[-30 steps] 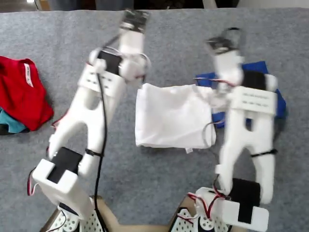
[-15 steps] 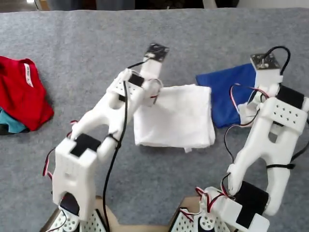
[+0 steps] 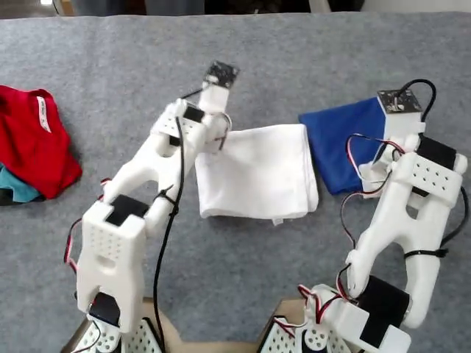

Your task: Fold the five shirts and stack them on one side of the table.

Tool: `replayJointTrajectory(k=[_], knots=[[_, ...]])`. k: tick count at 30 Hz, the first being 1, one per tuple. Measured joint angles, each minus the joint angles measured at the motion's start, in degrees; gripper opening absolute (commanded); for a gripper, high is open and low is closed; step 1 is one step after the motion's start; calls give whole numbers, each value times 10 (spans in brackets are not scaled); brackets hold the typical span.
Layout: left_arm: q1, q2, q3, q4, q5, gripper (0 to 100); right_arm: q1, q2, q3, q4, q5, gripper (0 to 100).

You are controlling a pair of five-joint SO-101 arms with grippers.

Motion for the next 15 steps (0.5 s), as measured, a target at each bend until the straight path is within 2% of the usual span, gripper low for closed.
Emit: replayJointTrajectory(k=[5, 10, 15], knots=[[-3, -99, 0, 34, 0, 27, -62, -44, 4, 37, 1, 15], [-3, -138, 23, 51, 0, 27, -144, -67, 28, 20, -8, 15], [-3, -130, 120, -50, 0, 27, -215, -33, 126, -95, -137, 15]])
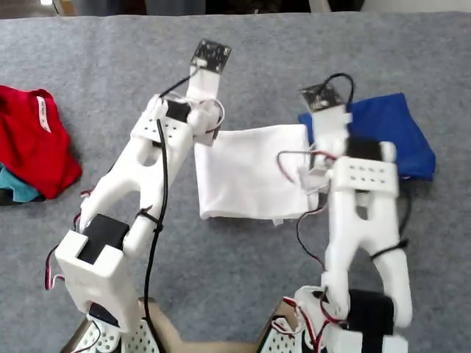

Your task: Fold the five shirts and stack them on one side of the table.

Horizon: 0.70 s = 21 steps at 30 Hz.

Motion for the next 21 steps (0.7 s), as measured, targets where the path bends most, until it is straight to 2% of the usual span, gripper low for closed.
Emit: replayJointTrajectory(k=[2, 5, 10, 14, 21], knots=[[0, 24, 36, -52, 0, 27, -1, 35, 52, -75, -41, 15], [-3, 70, 54, -109, 0, 27, 1, 82, 106, -164, -55, 15], [-4, 91, 55, -124, 0, 27, 1, 120, 119, -221, -57, 15], [-4, 91, 53, -124, 0, 27, 3, 116, 103, -202, -61, 15], [-5, 16, 57, -102, -5, 28, 4, 4, 38, -46, -61, 15]])
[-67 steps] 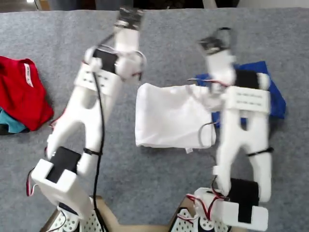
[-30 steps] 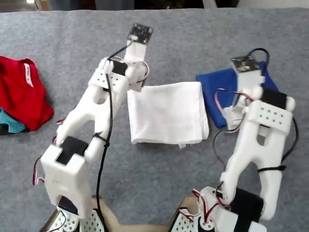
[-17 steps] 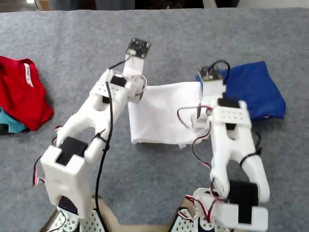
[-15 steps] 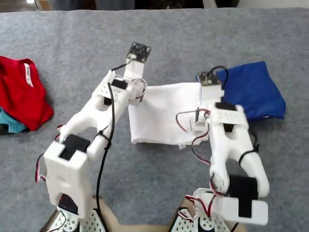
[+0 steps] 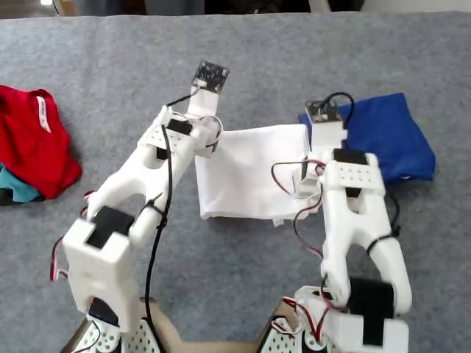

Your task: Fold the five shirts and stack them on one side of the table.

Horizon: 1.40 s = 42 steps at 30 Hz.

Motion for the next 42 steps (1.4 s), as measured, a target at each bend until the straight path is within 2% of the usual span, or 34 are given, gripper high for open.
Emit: replayJointTrajectory(k=[4, 9, 13, 17, 21, 25, 28, 35, 42], knots=[[0, -86, 0, 43, 0, 28, 4, -84, -33, 41, 0, 15], [0, -185, 0, 115, 0, 28, 4, -127, -77, 25, -5, 15], [0, -257, 12, 181, 0, 28, 4, -75, -113, -37, -32, 15], [0, -331, 77, 190, 0, 28, 1, 39, -180, -60, -42, 15], [18, -391, 202, 147, 0, 28, -19, 168, -266, -62, -42, 15], [29, -405, 329, 33, 0, 28, -41, 274, -345, -62, -42, 15], [47, -399, 380, -18, 0, 28, -46, 345, -389, -67, -42, 15], [86, -327, 402, -41, 0, 28, -44, 511, -490, -69, -42, 15], [87, -259, 402, -73, 0, 27, -43, 549, -557, -69, -42, 15]])
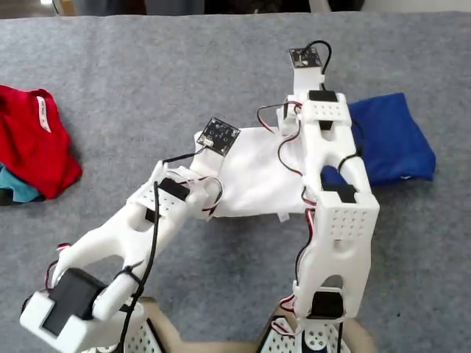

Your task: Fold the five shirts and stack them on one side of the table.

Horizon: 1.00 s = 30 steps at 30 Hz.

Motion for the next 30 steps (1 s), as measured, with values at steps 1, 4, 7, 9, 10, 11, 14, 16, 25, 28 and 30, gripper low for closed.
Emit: replayJointTrajectory(k=[1, 4, 7, 9, 10, 11, 14, 16, 25, 28, 30], knots=[[0, 4, 0, 0, 0, 27, 0, 0, -4, 0, 0, 15], [0, 4, -1, -1, 0, 27, 0, 0, -20, 24, 0, 15], [0, 0, -6, 7, 0, 27, 0, 0, -39, 68, 0, 14], [0, -23, -16, 30, 0, 27, 0, 0, -59, 99, 0, 14], [0, -40, -23, 44, 0, 27, 0, 0, -70, 114, 0, 14], [0, -60, -29, 56, 0, 27, 0, 0, -86, 128, 0, 14], [8, -120, -33, 86, 0, 28, 0, 3, -138, 169, 0, 14], [21, -151, -33, 96, -1, 28, 0, 4, -173, 193, 0, 14], [27, -140, 34, 64, -1, 28, -2, 13, -262, 302, -1, 14], [27, -103, 40, 32, -1, 28, -3, 33, -237, 295, -20, 14], [28, -69, 40, 15, -1, 28, -3, 53, -221, 271, -37, 14]])
